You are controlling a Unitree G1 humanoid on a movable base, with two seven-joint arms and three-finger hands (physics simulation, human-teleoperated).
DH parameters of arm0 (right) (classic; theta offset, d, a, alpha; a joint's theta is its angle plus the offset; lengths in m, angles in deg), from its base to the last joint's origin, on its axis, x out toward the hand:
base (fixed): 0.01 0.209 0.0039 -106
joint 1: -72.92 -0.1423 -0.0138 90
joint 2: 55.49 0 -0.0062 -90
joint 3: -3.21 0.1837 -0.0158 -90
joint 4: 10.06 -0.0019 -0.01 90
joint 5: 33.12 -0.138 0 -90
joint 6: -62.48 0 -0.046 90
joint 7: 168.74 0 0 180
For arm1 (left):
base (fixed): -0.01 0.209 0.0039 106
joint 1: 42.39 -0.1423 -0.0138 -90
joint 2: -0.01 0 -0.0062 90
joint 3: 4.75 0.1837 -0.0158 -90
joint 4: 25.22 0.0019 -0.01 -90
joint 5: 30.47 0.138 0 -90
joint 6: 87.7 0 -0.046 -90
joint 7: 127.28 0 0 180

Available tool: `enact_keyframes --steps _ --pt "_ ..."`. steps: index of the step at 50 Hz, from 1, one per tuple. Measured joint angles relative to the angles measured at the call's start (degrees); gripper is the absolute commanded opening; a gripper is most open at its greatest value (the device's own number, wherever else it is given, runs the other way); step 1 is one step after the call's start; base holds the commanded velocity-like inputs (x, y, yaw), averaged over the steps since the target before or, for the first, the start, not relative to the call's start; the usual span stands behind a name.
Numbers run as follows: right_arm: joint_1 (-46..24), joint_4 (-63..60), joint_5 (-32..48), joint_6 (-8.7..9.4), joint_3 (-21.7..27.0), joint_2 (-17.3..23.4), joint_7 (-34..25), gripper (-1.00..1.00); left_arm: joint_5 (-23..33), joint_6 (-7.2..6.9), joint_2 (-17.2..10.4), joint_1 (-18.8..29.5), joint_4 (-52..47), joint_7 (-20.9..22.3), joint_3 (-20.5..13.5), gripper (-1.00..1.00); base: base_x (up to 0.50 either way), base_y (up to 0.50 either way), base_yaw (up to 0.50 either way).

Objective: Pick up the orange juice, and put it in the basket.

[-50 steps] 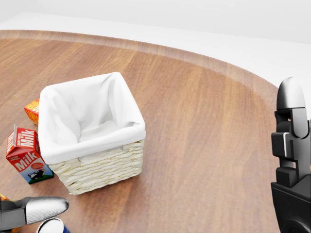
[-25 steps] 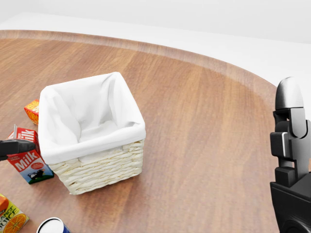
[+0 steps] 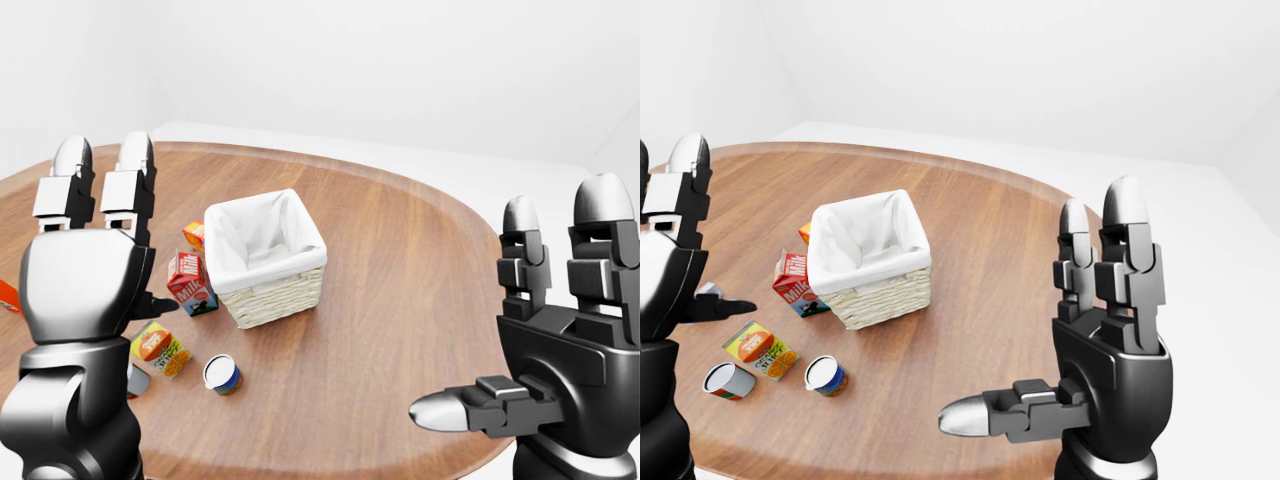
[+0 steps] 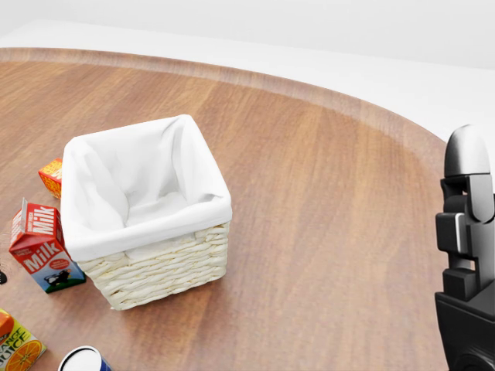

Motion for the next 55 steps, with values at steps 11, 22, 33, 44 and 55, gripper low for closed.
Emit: enact_keyframes --steps 11,22,33,44,55 --pt "0.4 0.0 -0.2 -0.55 0.0 0.3 0.2 1.00 0.2 4.50 0.8 -3.2 -1.5 3.1 -2.5 1.00 0.00 0.00 0.00" --pt "0.4 0.0 -0.3 -0.58 0.1 0.3 0.2 1.00 -1.4 4.50 0.6 -4.0 -3.1 6.6 -4.9 1.00 0.00 0.00 0.00" --pt "0.2 0.0 -0.3 -0.36 0.1 0.0 0.0 1.00 -3.8 4.50 1.1 -5.6 -3.9 9.3 -7.1 1.00 0.00 0.00 0.00" --pt "-0.2 0.0 -0.2 0.29 0.1 -0.5 -0.4 1.00 -5.0 4.50 2.2 -7.6 -1.9 10.3 -7.7 1.00 0.00 0.00 0.00" --pt "-0.3 0.0 0.0 0.54 0.2 -0.8 -0.6 1.00 -3.5 4.50 3.6 -10.2 0.8 12.1 -7.7 1.00 0.00 0.00 0.00"
